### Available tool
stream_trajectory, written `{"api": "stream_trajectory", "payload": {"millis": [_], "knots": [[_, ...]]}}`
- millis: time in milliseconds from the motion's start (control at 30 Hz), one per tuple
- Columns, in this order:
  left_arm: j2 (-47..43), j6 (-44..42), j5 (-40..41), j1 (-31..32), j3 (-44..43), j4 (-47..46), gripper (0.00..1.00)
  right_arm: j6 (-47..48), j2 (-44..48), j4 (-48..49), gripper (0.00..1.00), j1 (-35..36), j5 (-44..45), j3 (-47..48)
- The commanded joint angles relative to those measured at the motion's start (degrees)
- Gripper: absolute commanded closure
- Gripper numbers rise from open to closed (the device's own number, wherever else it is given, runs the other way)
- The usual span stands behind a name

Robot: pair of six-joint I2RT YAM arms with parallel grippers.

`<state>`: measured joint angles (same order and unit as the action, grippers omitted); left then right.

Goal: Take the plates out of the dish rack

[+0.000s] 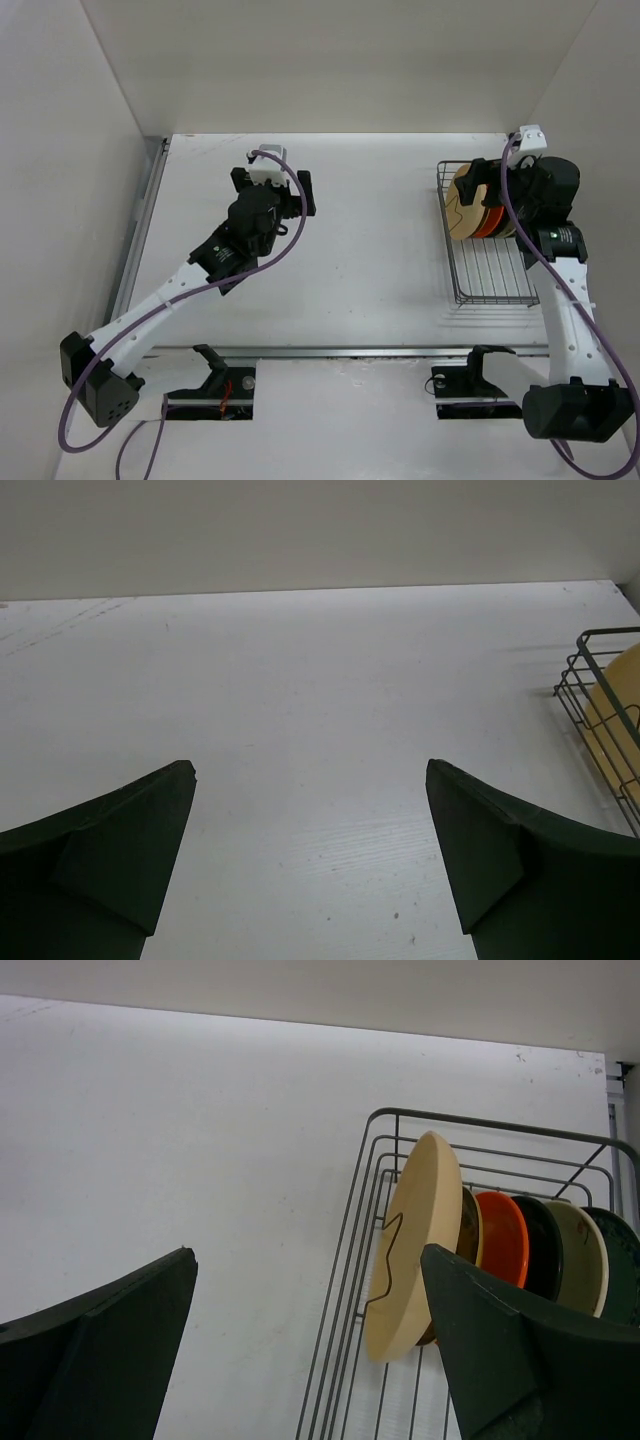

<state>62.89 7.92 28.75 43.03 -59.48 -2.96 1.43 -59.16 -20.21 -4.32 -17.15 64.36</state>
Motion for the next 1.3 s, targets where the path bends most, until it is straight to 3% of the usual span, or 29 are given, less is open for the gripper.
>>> {"api": "stream_trajectory", "payload": {"millis": [0, 133, 367, 633, 700, 767, 800, 833, 867, 900, 933, 967, 1000, 1033, 1067, 1100, 1133, 1167, 1200, 1233, 1267], "knots": [[-0.9, -0.4, 1.0, 0.1, -0.2, -2.0, 0.00, -0.8, 0.9, 0.8, 0.01, 0.4, 1.2, 2.5], [-0.3, -0.4, 0.4, 0.1, -0.8, -1.5, 0.00, -0.8, -2.1, 1.8, 0.01, 0.4, 8.3, 2.5], [0.2, -0.4, -0.1, 0.1, -1.3, -1.0, 0.00, 0.0, -3.7, 1.2, 0.01, 1.6, 8.2, 2.7], [0.2, -0.4, -0.1, 0.1, -1.9, -0.5, 0.00, 0.0, -7.1, 2.3, 0.02, 2.1, 18.2, 2.7], [0.2, 0.2, -0.6, 0.1, -2.4, -0.5, 0.00, 0.5, -8.6, 2.3, 0.10, 2.6, 22.1, 3.2], [-0.5, 0.2, -0.6, 0.1, -2.4, -0.5, 0.00, 1.0, -11.0, 1.7, 0.28, 4.9, 25.6, 4.0], [-0.5, 0.2, -0.6, 0.1, -2.4, -0.5, 0.00, 1.0, -11.5, 1.7, 0.46, 5.8, 29.6, 4.5], [-1.2, 0.2, -0.6, 0.1, -2.4, -0.5, 0.00, 1.0, -11.5, 2.3, 0.79, 6.6, 31.6, 4.5], [-1.2, 0.2, -0.6, 0.1, -2.4, -0.5, 0.00, 1.0, -12.1, 2.3, 0.85, 8.2, 33.3, 4.5], [-1.8, 0.2, -0.6, 0.1, -2.4, -0.5, 0.00, 1.6, -12.1, 2.3, 0.85, 8.8, 34.4, 4.5], [-1.8, 0.2, -0.6, 0.1, -2.4, -0.5, 0.00, 1.6, -12.1, 2.3, 0.78, 8.8, 35.0, 4.5], [-1.8, 0.2, -0.6, 0.1, -2.4, -0.5, 0.00, 1.6, -12.1, 2.8, 0.43, 9.4, 35.0, 4.5], [-1.8, 0.2, -0.6, 0.1, -2.4, -0.5, 0.00, 2.2, -11.3, 2.8, 0.29, 9.4, 35.0, 4.5], [-1.8, 0.2, -0.6, 0.1, -2.4, -0.5, 0.00, 2.2, -10.5, 3.3, 0.29, 9.4, 35.0, 3.9], [-1.8, 0.2, -0.6, 0.1, -2.4, -0.5, 0.00, 2.2, -10.5, 3.3, 0.36, 9.9, 35.6, 3.9], [-1.8, 0.2, -0.6, 0.1, -2.4, -0.5, 0.00, 2.2, -10.0, 3.9, 0.59, 9.9, 35.6, 3.9], [-1.8, 0.2, -0.6, 0.1, -2.4, -0.5, 0.00, 2.8, -10.0, 3.9, 0.94, 10.5, 38.1, 3.9], [-1.8, 0.2, -0.6, 0.1, -2.4, -0.5, 0.00, 2.8, -10.0, 4.4, 1.00, 10.5, 39.3, 3.9], [-1.8, 0.2, -0.6, 0.1, -2.4, -0.5, 0.00, 2.8, -10.0, 4.4, 1.00, 11.1, 40.3, 3.9], [-1.3, 0.2, -0.6, 0.1, -2.4, -0.5, 0.00, 2.8, -10.0, 4.4, 0.93, 11.6, 41.0, 3.9], [-1.3, 0.2, -0.6, 0.1, -2.4, -0.5, 0.00, 3.5, -10.0, 5.0, 0.70, 11.6, 42.7, 3.9]]}}
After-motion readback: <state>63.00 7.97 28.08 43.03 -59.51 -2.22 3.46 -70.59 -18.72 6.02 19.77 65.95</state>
